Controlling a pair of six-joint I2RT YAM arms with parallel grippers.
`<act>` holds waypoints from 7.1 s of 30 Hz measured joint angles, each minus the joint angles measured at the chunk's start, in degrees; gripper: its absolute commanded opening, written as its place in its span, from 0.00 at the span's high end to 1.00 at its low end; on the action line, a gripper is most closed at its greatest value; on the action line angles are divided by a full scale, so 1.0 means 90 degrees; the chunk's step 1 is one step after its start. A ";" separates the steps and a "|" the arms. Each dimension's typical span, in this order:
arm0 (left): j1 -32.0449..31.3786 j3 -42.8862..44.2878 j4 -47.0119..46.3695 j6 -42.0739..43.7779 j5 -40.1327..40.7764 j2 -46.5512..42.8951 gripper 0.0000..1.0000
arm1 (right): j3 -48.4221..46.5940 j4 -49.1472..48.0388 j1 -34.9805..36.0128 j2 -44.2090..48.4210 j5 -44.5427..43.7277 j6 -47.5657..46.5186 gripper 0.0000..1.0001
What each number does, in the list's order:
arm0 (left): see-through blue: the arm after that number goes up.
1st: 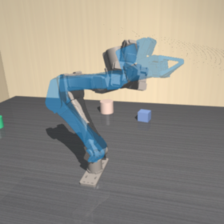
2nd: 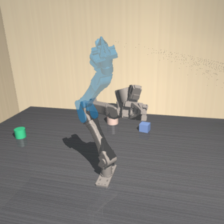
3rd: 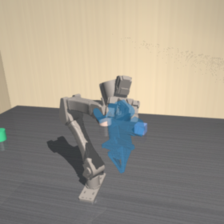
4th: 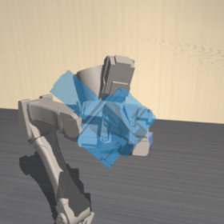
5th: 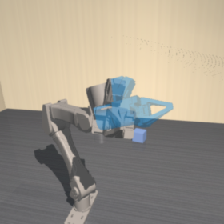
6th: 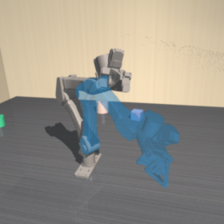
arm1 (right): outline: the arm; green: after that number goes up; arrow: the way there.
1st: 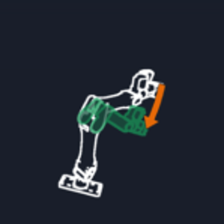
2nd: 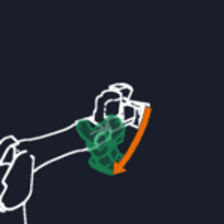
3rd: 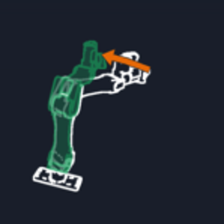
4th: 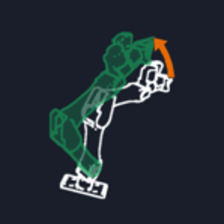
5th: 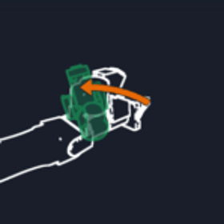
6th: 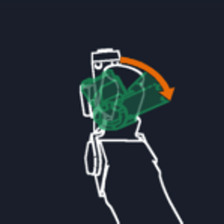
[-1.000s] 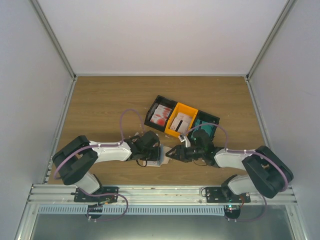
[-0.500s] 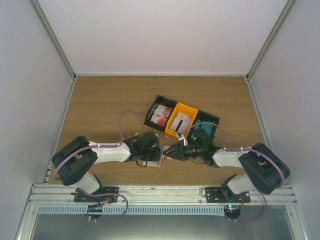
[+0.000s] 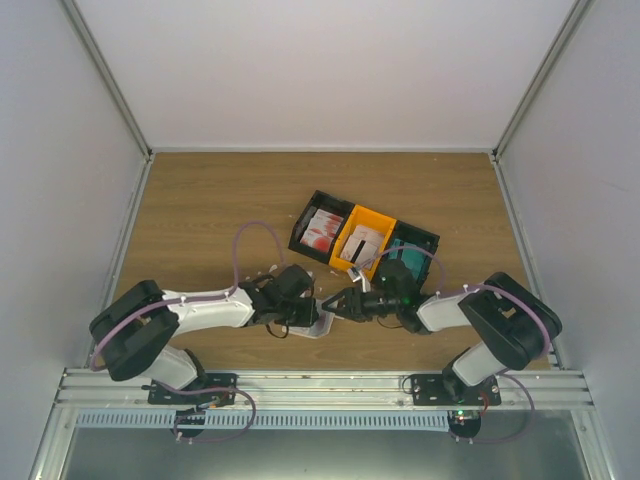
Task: Put the credit cards into the card holder
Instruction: Close the card holder at the center of the board, then pick up the card holder from the center of the board, then adjust the card holder.
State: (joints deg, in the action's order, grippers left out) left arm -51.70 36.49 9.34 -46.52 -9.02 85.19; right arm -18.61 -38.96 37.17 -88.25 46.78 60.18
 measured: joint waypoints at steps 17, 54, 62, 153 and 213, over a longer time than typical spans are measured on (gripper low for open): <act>0.0209 -0.0403 0.1603 0.0056 0.1076 -0.1688 0.80 | -0.0933 0.1530 0.0464 0.0015 -0.0525 -0.0597 0.41; 0.1642 -0.1690 0.1175 0.0267 -0.0206 -0.3538 0.69 | -0.1773 0.1353 0.1049 -0.0595 -0.1064 -0.0367 0.32; 0.1681 -0.1591 0.1231 0.0299 -0.0408 -0.4476 0.50 | -0.2429 0.1399 0.1090 -0.1445 -0.0889 -0.0306 0.32; 0.1746 0.1234 0.2640 0.4252 -0.4211 -0.3036 1.00 | -0.4575 0.8412 0.1433 0.1768 -0.1020 -0.8204 0.62; 0.1931 0.1489 0.2562 0.3167 -0.3480 -0.4534 0.43 | -0.3917 0.6137 0.0617 0.3189 0.0731 -0.4410 0.99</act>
State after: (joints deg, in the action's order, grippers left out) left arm -34.33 49.89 32.40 -18.02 -40.34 44.38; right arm -53.87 16.27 42.72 -59.55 53.36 20.49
